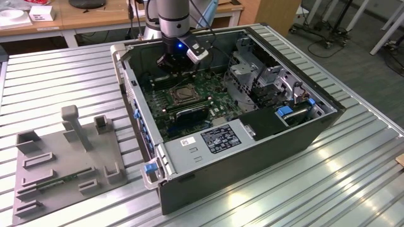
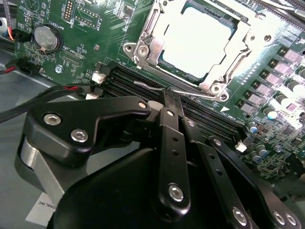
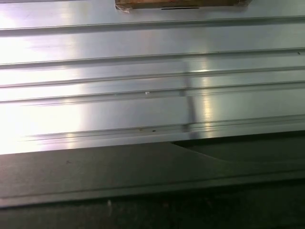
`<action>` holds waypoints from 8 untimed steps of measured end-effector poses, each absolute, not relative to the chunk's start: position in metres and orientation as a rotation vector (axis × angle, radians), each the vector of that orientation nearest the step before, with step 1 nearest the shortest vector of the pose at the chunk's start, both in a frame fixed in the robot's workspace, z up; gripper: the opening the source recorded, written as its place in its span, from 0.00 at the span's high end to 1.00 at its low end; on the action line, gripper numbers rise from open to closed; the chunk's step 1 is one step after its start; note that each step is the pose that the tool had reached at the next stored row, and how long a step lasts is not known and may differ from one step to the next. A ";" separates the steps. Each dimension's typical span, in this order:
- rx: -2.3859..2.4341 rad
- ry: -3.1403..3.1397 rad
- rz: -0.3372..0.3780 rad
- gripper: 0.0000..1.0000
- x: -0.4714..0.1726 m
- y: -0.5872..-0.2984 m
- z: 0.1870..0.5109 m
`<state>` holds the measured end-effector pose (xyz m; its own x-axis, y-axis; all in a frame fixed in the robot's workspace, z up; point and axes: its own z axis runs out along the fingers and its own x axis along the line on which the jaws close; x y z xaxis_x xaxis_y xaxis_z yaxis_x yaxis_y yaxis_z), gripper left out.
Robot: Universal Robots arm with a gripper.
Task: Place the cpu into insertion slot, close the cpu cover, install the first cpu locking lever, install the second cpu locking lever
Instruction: 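Install the first cpu locking lever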
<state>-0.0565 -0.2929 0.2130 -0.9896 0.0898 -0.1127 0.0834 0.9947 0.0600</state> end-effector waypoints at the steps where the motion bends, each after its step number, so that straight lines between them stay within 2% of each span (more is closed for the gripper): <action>1: 0.132 3.022 0.084 0.89 -0.057 -0.293 0.213; 8: 0.132 3.022 0.085 0.89 -0.057 -0.293 0.213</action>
